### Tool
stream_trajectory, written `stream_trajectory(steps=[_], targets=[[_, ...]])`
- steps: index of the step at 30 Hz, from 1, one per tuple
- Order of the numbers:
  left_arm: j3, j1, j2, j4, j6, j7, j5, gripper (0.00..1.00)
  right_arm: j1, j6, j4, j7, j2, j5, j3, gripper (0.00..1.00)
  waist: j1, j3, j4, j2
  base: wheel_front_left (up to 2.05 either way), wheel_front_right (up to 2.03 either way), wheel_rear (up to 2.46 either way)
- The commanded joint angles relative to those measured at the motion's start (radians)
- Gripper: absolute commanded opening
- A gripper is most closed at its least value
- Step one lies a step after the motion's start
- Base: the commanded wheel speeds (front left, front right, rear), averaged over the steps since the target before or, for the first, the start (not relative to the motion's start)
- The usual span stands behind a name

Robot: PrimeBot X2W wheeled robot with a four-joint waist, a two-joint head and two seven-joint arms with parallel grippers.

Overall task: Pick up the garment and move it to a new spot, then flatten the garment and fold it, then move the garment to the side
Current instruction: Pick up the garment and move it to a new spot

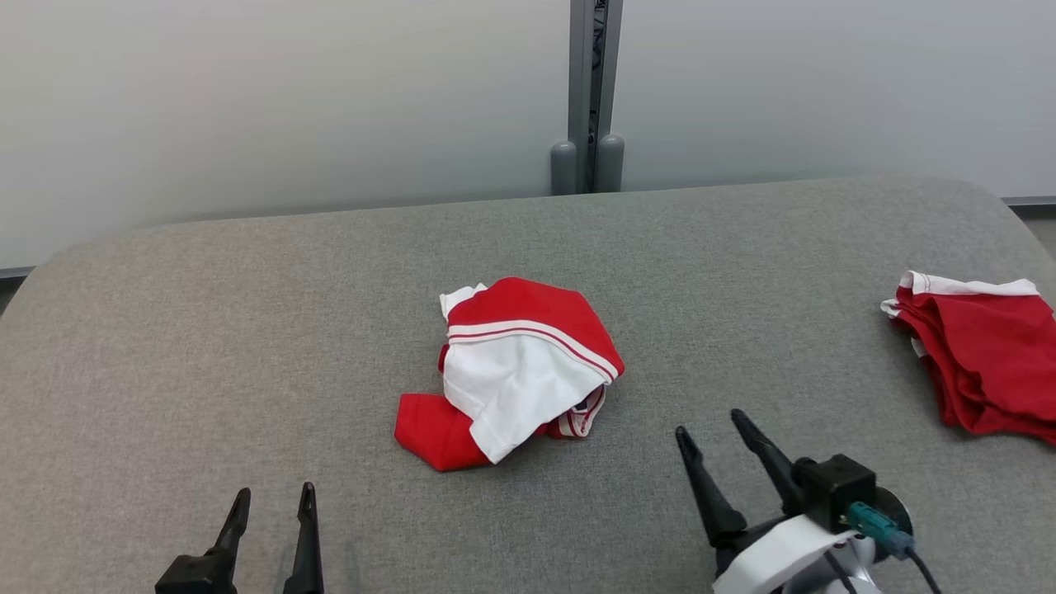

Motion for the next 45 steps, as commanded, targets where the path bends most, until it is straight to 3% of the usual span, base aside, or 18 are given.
stream_trajectory(steps=[1,10,17,27,28,29,30,31,32,45], targets=[[-0.003,-0.014,0.003,-0.001,0.003,-0.001,-0.006,1.00,-0.022,0.000,-0.005,0.000,-0.004,-0.005,0.028,1.00,0.0000,0.005,0.005,-0.0001,0.00,0.00,0.00],[-0.064,-0.040,0.003,0.008,0.011,-0.001,-0.037,1.00,-0.138,0.000,0.053,0.000,-0.004,-0.071,0.227,1.00,0.0000,0.037,0.089,-0.0001,0.00,0.00,0.00],[-0.095,-0.048,0.003,0.012,0.025,-0.001,-0.067,1.00,-0.237,0.000,0.177,0.000,-0.015,-0.136,0.363,1.00,0.0000,0.062,0.171,-0.0001,0.00,0.00,0.00],[-0.117,-0.055,0.003,0.009,0.043,-0.001,-0.097,1.00,-0.323,0.000,0.294,0.000,-0.040,-0.229,0.399,1.00,0.0000,0.089,0.222,-0.0001,0.00,0.00,0.00],[-0.119,-0.055,0.003,0.008,0.045,-0.001,-0.101,1.00,-0.328,0.000,0.298,0.000,-0.039,-0.233,0.397,0.95,0.0000,0.090,0.222,-0.0001,0.00,0.00,0.00],[-0.119,-0.056,0.003,0.007,0.047,-0.001,-0.104,1.00,-0.331,0.000,0.303,0.000,-0.039,-0.234,0.395,0.75,0.0000,0.091,0.222,-0.0001,0.00,0.00,0.00],[-0.120,-0.057,0.003,0.006,0.046,-0.001,-0.106,1.00,-0.334,0.000,0.306,0.000,-0.038,-0.237,0.393,0.63,0.0000,0.092,0.221,-0.0001,0.00,0.00,0.00],[-0.120,-0.057,0.003,0.005,0.047,-0.001,-0.106,1.00,-0.337,0.000,0.309,0.000,-0.038,-0.240,0.393,0.20,0.0000,0.092,0.220,-0.0001,0.00,0.00,0.00],[-0.121,-0.057,0.003,0.005,0.048,-0.001,-0.108,1.00,-0.340,0.000,0.313,0.000,-0.040,-0.241,0.390,0.00,0.0000,0.092,0.219,-0.0001,0.00,0.00,0.00],[-0.106,-0.038,0.003,0.018,0.037,-0.001,-0.098,1.00,-0.314,0.000,0.271,0.000,-0.033,-0.209,0.314,0.00,0.0000,0.063,0.194,-0.0001,0.00,0.00,0.00]])
